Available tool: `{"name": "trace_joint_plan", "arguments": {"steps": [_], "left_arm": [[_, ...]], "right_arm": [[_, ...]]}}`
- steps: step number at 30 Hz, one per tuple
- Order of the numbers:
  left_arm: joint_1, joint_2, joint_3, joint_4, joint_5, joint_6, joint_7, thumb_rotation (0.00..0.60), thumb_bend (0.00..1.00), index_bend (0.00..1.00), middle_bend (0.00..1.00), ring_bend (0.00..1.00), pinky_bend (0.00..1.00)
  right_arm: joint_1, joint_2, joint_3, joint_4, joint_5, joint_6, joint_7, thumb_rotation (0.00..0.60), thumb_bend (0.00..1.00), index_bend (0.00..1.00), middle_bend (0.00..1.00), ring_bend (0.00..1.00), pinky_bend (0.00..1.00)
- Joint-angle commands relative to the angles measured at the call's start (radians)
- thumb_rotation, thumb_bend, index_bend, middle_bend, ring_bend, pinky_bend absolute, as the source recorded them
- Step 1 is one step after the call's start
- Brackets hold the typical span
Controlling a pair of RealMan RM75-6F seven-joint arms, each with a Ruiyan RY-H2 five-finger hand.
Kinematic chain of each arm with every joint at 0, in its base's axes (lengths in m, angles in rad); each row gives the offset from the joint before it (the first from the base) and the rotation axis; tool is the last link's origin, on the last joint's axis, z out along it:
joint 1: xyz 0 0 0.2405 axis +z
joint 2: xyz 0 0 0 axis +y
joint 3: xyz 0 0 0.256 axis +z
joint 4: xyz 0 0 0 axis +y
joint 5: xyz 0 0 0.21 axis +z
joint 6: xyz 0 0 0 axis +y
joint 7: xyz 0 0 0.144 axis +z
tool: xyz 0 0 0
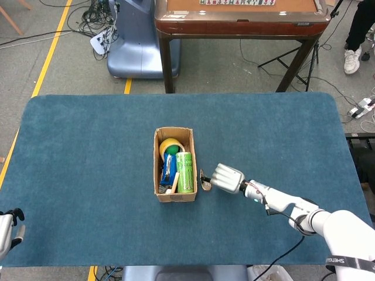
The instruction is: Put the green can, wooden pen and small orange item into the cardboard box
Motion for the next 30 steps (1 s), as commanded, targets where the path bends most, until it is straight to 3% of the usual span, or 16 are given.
{"name": "trace_joint_plan", "arguments": {"steps": [1, 22, 30], "left_arm": [[0.000, 0.000, 0.000, 0.000, -0.001, 0.002, 0.000, 0.600, 0.37, 0.50, 0.54, 0.45, 0.56], [-0.007, 0.002, 0.009, 0.001, 0.002, 0.000, -0.002, 0.600, 0.37, 0.50, 0.54, 0.45, 0.56], [-0.007, 0.000, 0.011, 0.003, 0.008, 0.005, -0.006, 0.600, 0.37, 0.50, 0.54, 0.45, 0.56]], "right_arm": [[0.001, -0.002, 0.000, -0.001, 0.002, -0.005, -0.002, 0.600, 0.86, 0.22, 0.93, 0.98, 1.00], [0.000, 0.020, 0.008, -0.049, 0.033, -0.038, -0.033, 0.600, 0.86, 0.22, 0.93, 0.98, 1.00], [-0.010, 0.042, 0.012, -0.074, 0.052, -0.056, -0.067, 0.600, 0.86, 0.32, 0.93, 0.98, 1.00]]}}
